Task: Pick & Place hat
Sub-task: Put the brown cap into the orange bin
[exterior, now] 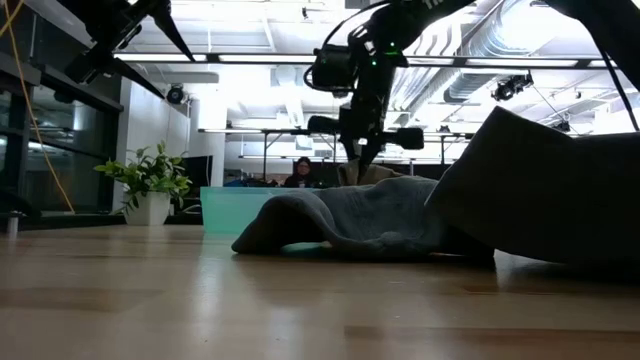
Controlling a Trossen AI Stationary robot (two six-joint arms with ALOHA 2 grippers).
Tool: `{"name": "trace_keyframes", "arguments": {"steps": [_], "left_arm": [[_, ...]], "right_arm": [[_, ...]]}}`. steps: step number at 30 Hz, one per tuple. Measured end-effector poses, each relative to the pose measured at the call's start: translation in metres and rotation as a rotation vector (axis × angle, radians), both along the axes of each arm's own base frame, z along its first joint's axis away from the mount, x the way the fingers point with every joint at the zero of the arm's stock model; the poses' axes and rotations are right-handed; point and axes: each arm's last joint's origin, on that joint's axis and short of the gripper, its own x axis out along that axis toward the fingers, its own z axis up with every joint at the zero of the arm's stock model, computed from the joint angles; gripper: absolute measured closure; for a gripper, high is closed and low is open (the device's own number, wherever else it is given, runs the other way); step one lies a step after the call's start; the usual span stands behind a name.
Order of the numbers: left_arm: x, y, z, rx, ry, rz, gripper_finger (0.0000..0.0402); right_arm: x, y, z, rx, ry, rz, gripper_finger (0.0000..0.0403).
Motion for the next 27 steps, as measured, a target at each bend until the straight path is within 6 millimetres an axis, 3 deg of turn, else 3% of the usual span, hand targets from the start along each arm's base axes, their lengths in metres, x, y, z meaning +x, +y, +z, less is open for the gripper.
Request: {"name": "trace_keyframes", "arguments": {"steps": [11,27], "left_arm": [[0.0,0.0,0.0,-0.002,-0.002,0.002,0.0126],[0.0,0.0,0.0,-0.013,-0.009,0.009,0.0126]], "right_arm": [[-0.004,-0.01,0.0,0.062,-0.034,-0.033,0.0402],[0.004,-0.018,-0.027,0.126,-0.025,-0.108,0.0402]]}}
